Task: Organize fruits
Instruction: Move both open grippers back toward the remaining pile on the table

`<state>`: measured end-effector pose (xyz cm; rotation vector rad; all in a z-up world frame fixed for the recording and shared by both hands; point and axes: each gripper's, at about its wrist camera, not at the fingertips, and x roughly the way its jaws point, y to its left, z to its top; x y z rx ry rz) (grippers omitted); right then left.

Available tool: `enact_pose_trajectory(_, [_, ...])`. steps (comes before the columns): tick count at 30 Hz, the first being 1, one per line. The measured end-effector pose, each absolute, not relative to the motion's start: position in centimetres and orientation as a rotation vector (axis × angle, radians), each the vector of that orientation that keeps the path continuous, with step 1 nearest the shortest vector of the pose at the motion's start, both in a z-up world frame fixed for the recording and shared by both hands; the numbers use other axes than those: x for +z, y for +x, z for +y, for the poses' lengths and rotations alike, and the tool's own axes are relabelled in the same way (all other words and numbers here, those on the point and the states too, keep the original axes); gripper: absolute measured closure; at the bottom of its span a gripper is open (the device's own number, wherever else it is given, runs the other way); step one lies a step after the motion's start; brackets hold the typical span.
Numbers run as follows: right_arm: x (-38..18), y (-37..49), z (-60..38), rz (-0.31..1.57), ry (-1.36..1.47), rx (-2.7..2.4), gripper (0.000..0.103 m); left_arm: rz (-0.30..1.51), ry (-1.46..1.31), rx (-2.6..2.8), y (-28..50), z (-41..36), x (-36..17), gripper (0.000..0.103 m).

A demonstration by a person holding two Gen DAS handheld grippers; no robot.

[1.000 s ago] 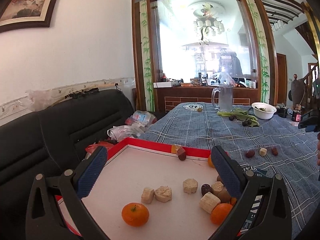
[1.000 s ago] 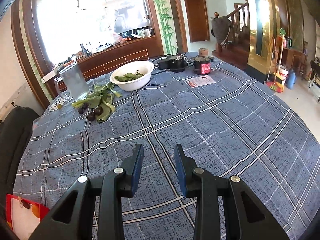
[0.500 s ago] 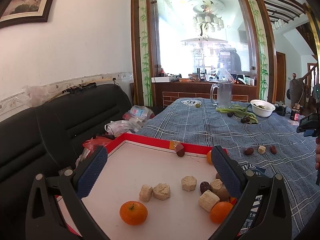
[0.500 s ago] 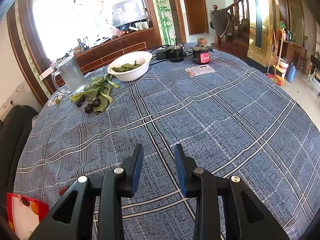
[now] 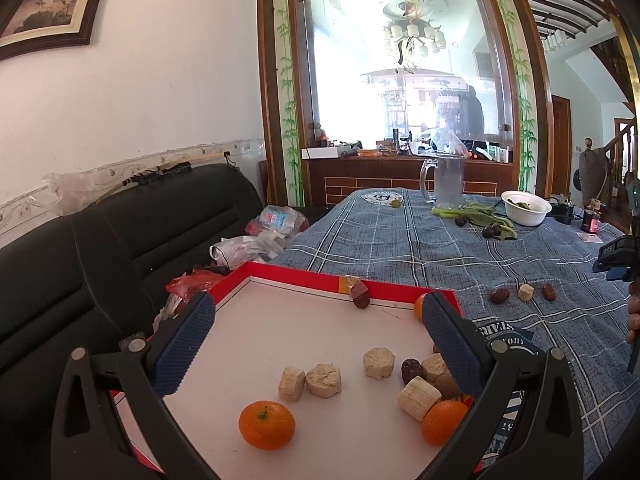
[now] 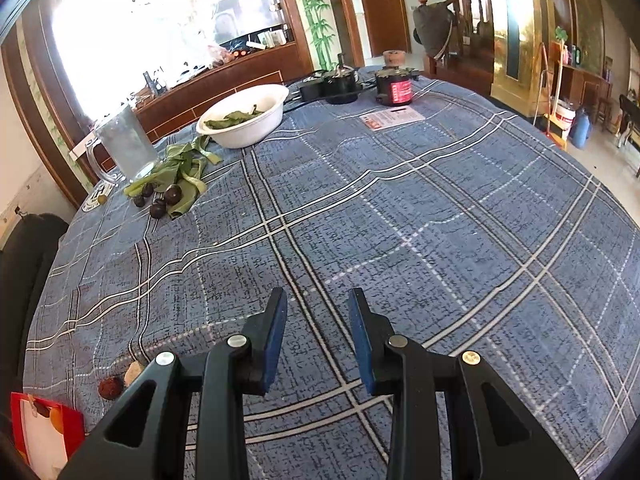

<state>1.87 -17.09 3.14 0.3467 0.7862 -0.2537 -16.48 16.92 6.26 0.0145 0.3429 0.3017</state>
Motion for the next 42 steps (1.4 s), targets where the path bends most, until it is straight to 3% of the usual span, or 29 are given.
enact_pose_trajectory(19, [1.4,2.5,-19.3,0.822,0.458,-0.154,0.071,0.446,0.043,0.359,-14.9,16.8,6.0,0.0])
enact_pose_trajectory(27, [1.7,2.3,-19.6,0.792,0.472,-0.112,0.066,0.489,-0.123,0.386,-15.1,18.7,6.4,0.0])
enact_pose_trajectory(42, [0.9,3.3,-19.5,0.772,0.52,-0.02,0.063,0.473,-0.005,0.298,-14.5,13.0,7.4,0.0])
